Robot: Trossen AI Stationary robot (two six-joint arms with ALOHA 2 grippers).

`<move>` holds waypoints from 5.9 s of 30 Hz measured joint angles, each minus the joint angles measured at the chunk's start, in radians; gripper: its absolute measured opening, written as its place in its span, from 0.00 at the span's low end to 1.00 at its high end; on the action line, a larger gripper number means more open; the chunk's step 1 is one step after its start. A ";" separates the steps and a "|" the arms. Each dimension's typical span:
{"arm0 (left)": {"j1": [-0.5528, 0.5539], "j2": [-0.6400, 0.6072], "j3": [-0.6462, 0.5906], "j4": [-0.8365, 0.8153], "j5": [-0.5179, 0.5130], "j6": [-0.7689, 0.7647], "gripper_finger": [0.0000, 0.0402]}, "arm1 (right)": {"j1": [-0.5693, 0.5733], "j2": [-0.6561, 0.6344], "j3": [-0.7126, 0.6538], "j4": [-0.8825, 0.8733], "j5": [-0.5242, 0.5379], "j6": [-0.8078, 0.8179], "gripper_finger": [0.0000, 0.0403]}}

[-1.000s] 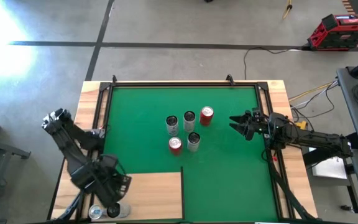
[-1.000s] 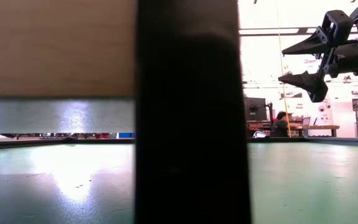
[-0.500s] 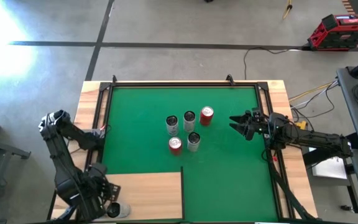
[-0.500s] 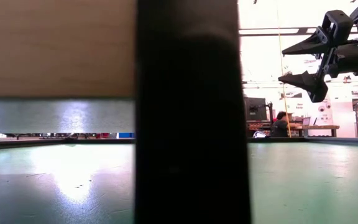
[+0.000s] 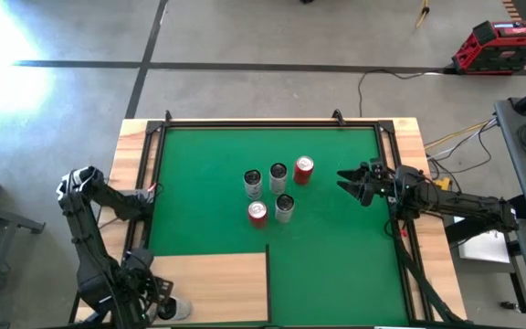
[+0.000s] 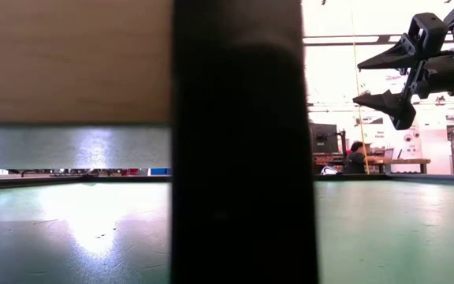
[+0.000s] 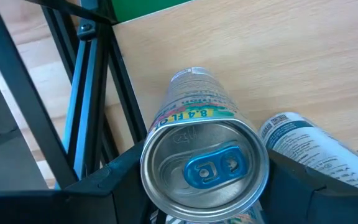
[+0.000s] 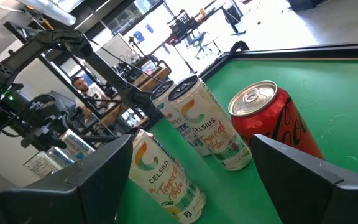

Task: Place canned beverage on shelf
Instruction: Put the blue soda can on the shelf aligned with the other blue soda can

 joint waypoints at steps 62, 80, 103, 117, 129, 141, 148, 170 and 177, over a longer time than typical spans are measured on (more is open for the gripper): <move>-0.042 0.013 -0.051 0.017 -0.037 -0.076 0.74 | 0.000 0.000 0.000 0.000 0.000 0.000 0.79; -0.022 0.010 0.014 -0.063 -0.062 -0.041 0.75 | 0.000 0.000 0.000 0.000 0.000 0.000 0.79; 0.081 -0.024 0.024 -0.086 -0.077 0.026 0.73 | 0.000 0.000 0.000 0.000 0.000 0.000 0.79; 0.081 0.001 -0.004 -0.086 0.000 -0.027 0.70 | 0.000 0.000 0.000 0.000 0.000 0.000 0.79; 0.063 0.016 -0.003 -0.067 0.021 -0.079 0.60 | 0.000 0.000 0.000 0.000 0.000 0.000 0.79; 0.020 0.016 -0.003 -0.045 0.039 -0.150 0.58 | 0.000 0.000 0.000 0.000 0.000 0.000 0.79; 0.015 0.016 -0.003 -0.046 0.034 -0.150 0.58 | 0.000 0.000 0.000 0.000 0.000 0.000 0.79; 0.017 0.016 -0.003 -0.077 -0.016 -0.107 0.58 | 0.000 0.000 0.000 0.000 0.000 0.000 0.79; 0.017 0.016 -0.003 -0.071 -0.025 -0.100 0.58 | 0.000 0.000 0.000 0.000 0.000 0.000 0.79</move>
